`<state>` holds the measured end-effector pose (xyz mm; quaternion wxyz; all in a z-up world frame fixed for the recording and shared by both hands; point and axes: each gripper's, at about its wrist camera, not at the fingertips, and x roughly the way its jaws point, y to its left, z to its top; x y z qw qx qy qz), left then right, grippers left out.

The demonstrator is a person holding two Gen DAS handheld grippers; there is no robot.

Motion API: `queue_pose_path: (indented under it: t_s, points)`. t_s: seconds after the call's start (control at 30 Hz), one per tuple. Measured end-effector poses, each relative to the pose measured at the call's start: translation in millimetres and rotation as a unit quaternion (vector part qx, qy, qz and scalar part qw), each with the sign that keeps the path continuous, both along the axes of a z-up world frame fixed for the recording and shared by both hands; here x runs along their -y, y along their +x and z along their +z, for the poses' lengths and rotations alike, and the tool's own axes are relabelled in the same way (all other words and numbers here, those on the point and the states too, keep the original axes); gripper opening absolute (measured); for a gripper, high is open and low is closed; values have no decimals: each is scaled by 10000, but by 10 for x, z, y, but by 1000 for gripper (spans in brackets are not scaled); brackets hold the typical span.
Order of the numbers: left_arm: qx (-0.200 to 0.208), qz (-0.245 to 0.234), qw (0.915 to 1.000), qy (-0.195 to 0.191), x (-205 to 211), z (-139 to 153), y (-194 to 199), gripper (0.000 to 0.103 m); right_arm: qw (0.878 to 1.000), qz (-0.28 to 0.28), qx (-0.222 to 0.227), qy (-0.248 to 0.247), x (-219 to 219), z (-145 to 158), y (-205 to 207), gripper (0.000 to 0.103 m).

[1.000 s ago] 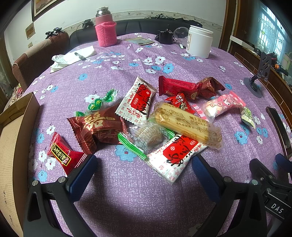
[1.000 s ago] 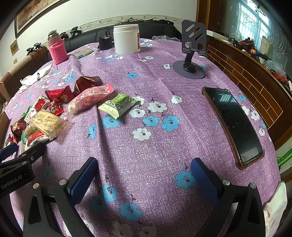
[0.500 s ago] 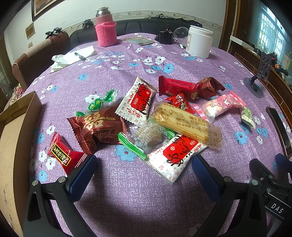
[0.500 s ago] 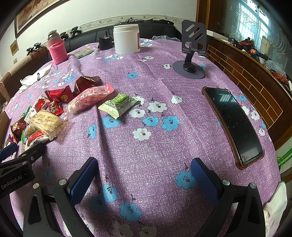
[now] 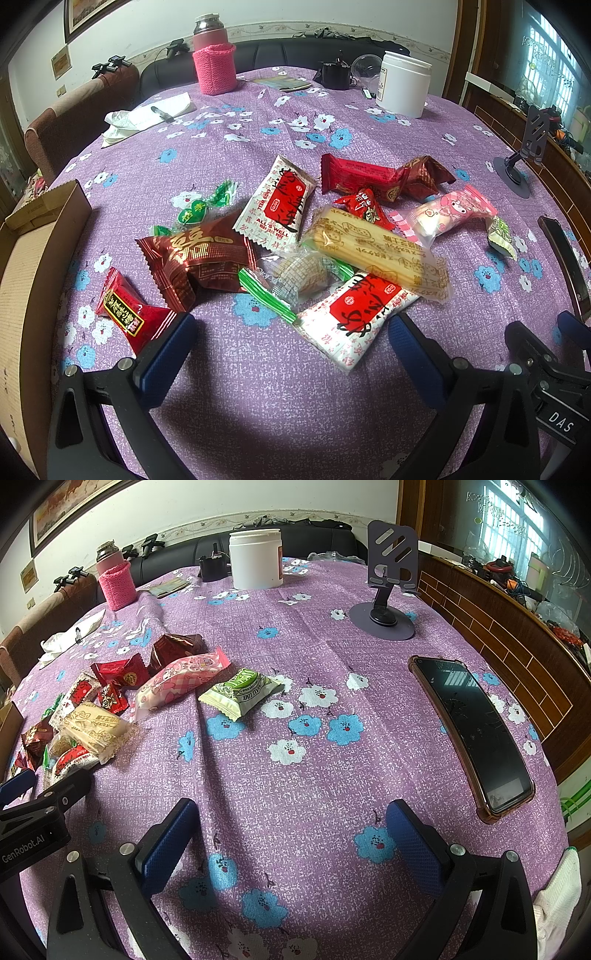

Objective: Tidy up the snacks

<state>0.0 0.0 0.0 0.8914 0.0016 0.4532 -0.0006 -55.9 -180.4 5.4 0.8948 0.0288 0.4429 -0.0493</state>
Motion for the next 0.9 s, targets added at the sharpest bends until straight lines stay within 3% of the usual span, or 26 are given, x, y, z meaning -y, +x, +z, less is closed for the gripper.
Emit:
queue_pose_path:
  t_s: [0.7, 0.9]
  points:
    - [-10, 94, 10000, -11, 7, 0, -4, 103, 9999, -2, -99, 54, 8, 11, -4, 102]
    - [-284, -76, 9996, 9, 16, 21, -30, 103, 10000, -18, -44, 73, -3, 3, -41, 102]
